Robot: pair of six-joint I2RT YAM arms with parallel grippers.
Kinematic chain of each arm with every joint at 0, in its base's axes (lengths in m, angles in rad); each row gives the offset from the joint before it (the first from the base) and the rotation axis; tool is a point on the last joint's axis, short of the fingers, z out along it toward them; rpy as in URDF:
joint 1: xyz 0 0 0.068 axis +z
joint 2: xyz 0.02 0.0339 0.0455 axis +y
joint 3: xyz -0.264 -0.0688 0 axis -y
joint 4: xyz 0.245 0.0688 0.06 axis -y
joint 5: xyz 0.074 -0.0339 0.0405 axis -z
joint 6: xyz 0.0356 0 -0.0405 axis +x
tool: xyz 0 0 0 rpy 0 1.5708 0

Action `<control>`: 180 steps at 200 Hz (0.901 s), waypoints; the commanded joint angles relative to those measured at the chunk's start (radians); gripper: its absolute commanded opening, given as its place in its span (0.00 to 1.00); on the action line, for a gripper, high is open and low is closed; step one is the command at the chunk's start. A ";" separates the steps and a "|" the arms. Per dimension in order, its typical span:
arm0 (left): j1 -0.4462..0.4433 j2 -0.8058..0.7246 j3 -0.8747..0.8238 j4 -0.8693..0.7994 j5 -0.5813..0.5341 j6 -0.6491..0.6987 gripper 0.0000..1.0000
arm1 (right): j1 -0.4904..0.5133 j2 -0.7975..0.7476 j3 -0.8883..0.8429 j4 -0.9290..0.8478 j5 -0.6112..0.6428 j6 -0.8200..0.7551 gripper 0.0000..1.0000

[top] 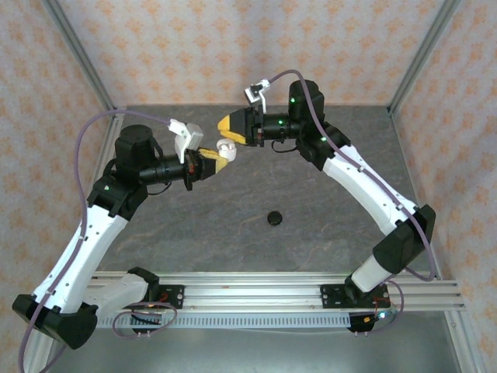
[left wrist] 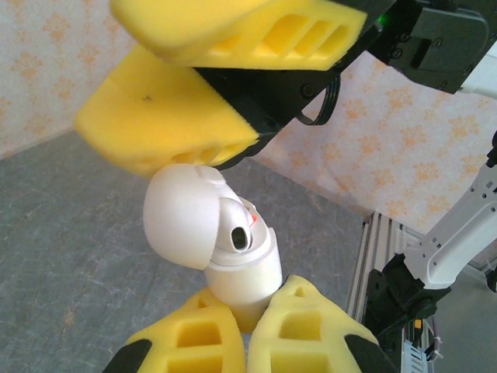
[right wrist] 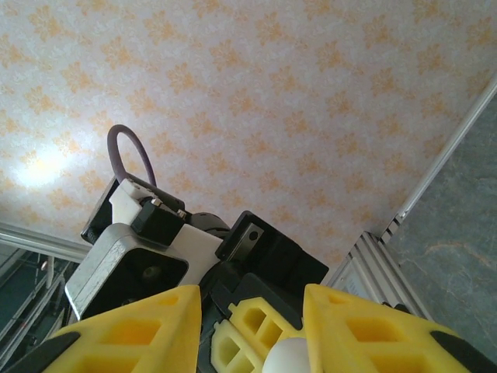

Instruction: Insert wireless bluetooth earbuds into charging case

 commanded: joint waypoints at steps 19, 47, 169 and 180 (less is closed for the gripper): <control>0.001 -0.007 0.039 0.021 -0.034 0.000 0.00 | 0.002 -0.078 0.039 -0.177 -0.034 -0.119 0.39; 0.004 0.002 0.047 0.021 -0.033 -0.009 0.00 | 0.002 -0.103 0.032 -0.291 -0.007 -0.200 0.39; 0.005 -0.038 -0.066 0.023 -0.091 0.008 0.00 | -0.001 -0.138 0.075 -0.535 0.538 -0.491 0.40; 0.006 -0.045 -0.082 0.020 -0.096 0.016 0.00 | 0.000 -0.135 0.065 -0.525 0.569 -0.499 0.40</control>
